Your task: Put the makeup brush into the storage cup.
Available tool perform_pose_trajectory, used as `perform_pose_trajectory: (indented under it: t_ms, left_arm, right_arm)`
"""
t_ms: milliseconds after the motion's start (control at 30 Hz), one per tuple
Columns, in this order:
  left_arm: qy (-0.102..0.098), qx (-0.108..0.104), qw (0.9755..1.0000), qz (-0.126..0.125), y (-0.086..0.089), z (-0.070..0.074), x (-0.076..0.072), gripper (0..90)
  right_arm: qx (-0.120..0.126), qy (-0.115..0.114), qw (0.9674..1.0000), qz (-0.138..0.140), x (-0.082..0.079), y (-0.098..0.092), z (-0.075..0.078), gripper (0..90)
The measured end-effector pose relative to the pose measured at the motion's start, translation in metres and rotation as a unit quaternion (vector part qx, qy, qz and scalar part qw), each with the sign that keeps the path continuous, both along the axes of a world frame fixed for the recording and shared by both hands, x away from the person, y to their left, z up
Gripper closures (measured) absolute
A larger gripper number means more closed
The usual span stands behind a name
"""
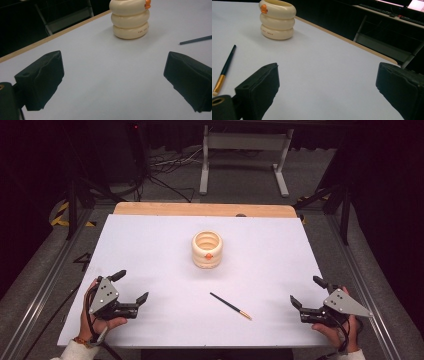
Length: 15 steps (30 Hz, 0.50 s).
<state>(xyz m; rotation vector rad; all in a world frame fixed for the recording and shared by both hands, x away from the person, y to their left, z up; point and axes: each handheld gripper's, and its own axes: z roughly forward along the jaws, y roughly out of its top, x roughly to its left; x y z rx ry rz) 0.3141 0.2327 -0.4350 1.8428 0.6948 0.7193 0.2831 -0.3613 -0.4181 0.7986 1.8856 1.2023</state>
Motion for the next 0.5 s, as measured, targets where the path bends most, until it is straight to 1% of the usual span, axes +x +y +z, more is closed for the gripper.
perform_pose_trajectory:
  t_ms: [67, 200, 233, 267, 300, 367, 467, 500]
  left_arm:
    - [0.000, 0.001, 1.0000, -0.002, 0.0000, 0.0006, -0.0003, 3.6]
    - [0.000, -0.003, 1.0000, -0.005, -0.0007, -0.0002, -0.0013, 3.5]
    - [0.000, 0.002, 1.0000, -0.006, -0.0009, -0.0003, -0.0008, 3.5]
    - [0.003, 0.002, 1.0000, -0.007, -0.0018, -0.0008, -0.0009, 3.4]
    - [0.000, 0.008, 0.9999, -0.007, -0.0019, -0.0008, -0.0008, 3.4]
    - [-0.001, 0.008, 0.9999, -0.008, -0.0024, -0.0012, -0.0014, 3.5]
    - [0.004, 0.006, 0.9999, -0.008, -0.0025, -0.0016, -0.0007, 3.5]
    - [0.008, 0.010, 0.9999, -0.008, -0.0029, -0.0021, -0.0004, 3.6]
  right_arm:
    - [0.000, 0.002, 1.0000, 0.000, 0.0001, -0.0004, -0.0001, 5.6]
    - [0.004, 0.007, 1.0000, 0.000, 0.0002, -0.0004, 0.0011, 5.7]
    - [0.002, 0.008, 1.0000, 0.000, 0.0004, 0.0000, 0.0011, 5.8]
    - [0.002, 0.011, 0.9999, 0.000, 0.0007, 0.0002, 0.0009, 5.9]
    - [0.002, 0.013, 0.9999, 0.000, 0.0010, 0.0003, 0.0007, 6.1]
    - [0.002, 0.020, 0.9998, 0.001, 0.0024, 0.0006, 0.0004, 6.4]
    - [-0.002, 0.029, 0.9996, 0.005, 0.0036, 0.0017, 0.0007, 9.5]
    - [-0.004, 0.033, 0.9994, 0.008, 0.0039, 0.0021, 0.0013, 11.6]
